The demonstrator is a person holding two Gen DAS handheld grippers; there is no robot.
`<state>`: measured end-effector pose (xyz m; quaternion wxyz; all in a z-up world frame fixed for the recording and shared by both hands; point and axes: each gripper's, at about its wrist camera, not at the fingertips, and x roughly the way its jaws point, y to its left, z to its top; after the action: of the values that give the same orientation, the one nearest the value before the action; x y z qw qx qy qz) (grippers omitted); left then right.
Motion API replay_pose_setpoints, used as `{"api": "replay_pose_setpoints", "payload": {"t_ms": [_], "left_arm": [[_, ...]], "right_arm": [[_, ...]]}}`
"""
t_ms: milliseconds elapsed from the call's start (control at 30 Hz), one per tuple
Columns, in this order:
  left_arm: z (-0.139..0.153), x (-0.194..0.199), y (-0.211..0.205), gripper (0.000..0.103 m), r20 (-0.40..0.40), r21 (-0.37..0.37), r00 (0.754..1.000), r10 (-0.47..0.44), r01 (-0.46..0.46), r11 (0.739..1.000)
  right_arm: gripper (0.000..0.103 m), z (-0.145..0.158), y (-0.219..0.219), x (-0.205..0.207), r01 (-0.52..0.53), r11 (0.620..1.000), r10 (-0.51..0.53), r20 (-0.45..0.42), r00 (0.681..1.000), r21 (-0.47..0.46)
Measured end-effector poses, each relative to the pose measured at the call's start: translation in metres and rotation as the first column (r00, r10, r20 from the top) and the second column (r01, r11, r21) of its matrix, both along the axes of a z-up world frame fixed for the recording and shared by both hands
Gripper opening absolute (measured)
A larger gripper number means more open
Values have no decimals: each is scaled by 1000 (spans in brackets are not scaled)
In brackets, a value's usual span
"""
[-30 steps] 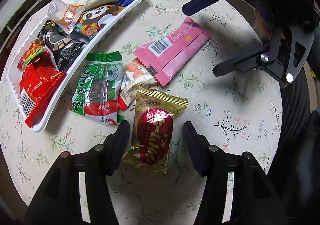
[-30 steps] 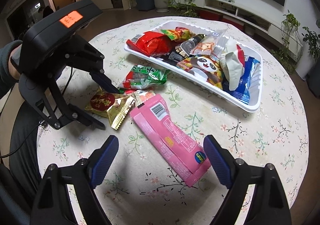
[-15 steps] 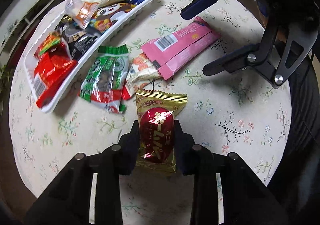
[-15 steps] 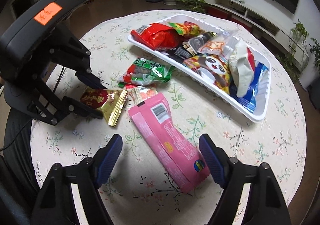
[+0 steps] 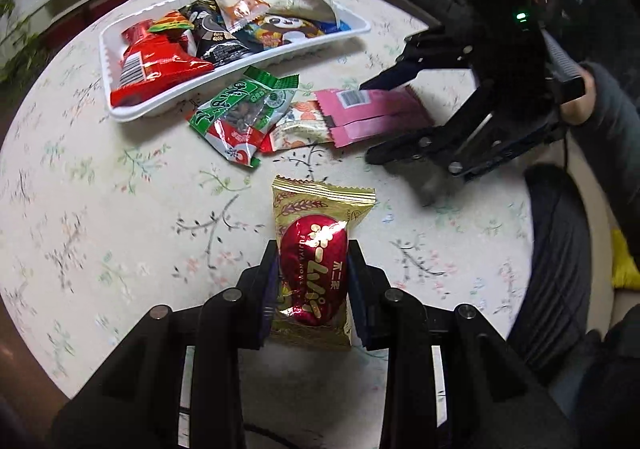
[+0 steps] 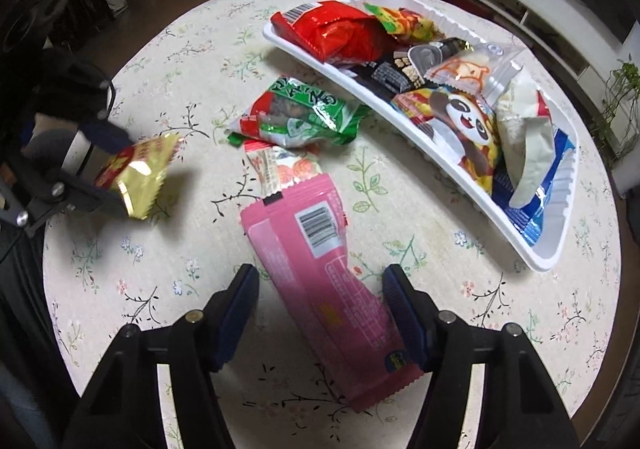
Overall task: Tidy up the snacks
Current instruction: 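Grasp the gold-red biscuit pack with the left tool while the right tool grasps the pink bar pack, then carry both held packs over the white tray and lower them in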
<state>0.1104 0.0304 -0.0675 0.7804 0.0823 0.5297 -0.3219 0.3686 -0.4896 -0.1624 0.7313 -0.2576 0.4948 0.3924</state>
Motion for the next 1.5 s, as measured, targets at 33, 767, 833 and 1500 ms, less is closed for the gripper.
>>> {"api": "replay_pose_setpoints", "payload": {"t_ms": [33,767,833,1500], "left_arm": [[1,-2,2,29,-1,-14,1000,11,-11,1000],[6,-21,3,29,0,-122,996,88,-88,989],[8,-23,3,29,1,-132,996,95,-94,987],[69,10,11,29,80,-272,978,194,-165,948]], "right_arm": [[66,0,0,0,2,1000,-2,-4,1000,-2],[19,16,-25,-49,205,974,-202,-43,978,100],[19,23,-31,-59,243,958,-237,-57,970,153],[18,85,-94,-62,457,774,-453,-121,883,438]]}}
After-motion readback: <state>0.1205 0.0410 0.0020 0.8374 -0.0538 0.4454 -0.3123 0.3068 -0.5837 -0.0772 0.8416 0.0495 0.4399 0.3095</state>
